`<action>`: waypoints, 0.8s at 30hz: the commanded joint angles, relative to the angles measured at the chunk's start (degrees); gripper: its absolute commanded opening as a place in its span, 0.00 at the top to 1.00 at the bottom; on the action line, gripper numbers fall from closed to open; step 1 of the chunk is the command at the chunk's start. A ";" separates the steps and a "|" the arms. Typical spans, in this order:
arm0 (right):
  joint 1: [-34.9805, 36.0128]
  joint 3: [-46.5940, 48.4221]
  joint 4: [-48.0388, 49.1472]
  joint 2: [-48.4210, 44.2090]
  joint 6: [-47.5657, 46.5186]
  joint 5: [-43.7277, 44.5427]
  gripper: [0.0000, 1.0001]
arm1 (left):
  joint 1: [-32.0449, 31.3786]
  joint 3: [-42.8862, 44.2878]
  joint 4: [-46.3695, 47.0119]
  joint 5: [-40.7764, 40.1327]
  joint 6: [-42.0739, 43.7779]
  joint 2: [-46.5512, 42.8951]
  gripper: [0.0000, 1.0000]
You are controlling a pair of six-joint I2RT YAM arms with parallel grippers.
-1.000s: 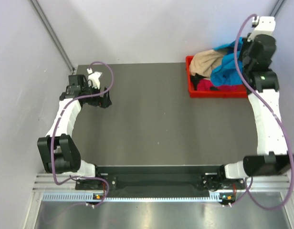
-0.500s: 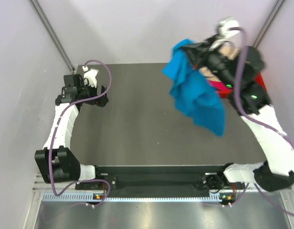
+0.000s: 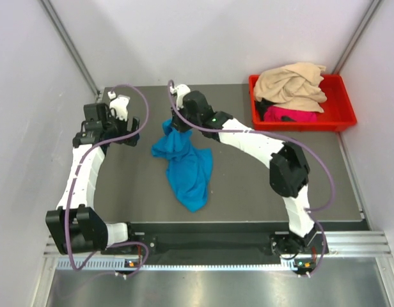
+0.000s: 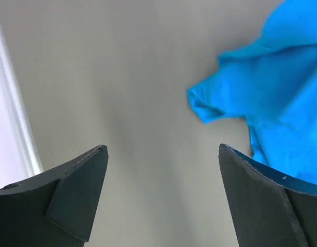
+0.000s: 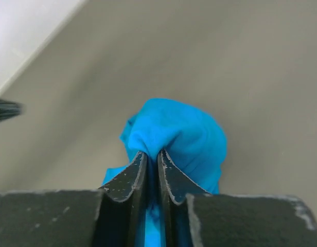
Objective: Fold and stack the t-shirts
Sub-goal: Move the tshirt to the center of the board, then flatten the tshirt out
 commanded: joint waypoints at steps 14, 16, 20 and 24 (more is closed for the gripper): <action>-12.86 -20.43 15.23 -3.89 15.41 -13.57 0.33 | -13.80 0.39 11.46 15.95 -1.46 16.67 0.07; -13.38 -23.41 15.58 -4.51 15.50 -13.85 0.29 | -15.90 1.18 12.88 16.57 -2.86 17.82 0.07; -14.35 -29.13 18.04 -6.53 16.11 -11.22 0.26 | -19.59 4.95 15.35 15.08 -4.45 22.55 0.07; -15.67 -33.79 20.77 -7.41 17.43 -11.65 0.25 | -23.28 9.00 14.91 14.28 -4.80 27.39 0.08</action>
